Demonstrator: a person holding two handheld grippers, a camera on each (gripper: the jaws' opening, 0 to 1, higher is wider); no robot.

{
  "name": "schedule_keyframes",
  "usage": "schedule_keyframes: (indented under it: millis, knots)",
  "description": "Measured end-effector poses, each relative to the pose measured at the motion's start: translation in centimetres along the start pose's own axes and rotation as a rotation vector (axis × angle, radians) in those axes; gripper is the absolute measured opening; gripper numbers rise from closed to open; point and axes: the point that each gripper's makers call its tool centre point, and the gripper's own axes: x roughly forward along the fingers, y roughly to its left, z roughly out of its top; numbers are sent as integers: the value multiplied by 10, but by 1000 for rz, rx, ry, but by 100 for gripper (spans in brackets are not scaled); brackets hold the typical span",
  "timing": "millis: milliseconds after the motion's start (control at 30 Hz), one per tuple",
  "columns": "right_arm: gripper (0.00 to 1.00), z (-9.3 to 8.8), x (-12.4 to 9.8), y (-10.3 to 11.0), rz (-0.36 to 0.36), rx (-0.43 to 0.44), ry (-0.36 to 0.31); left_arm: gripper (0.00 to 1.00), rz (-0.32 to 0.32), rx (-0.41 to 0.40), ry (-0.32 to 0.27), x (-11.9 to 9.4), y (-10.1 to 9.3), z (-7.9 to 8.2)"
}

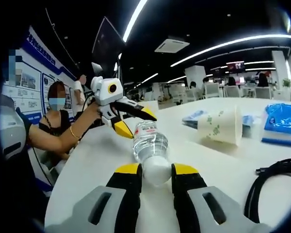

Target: Arrange the tabletop items into an orderly group along one side of the table until the central work area is clear of visible clutter.

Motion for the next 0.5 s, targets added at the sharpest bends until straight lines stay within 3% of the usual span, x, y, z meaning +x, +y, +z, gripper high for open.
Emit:
schedule_keyframes:
  millis: [500]
  knots:
    - [22, 18, -1, 1, 4, 25, -67, 47, 17, -32, -32, -1, 4, -4]
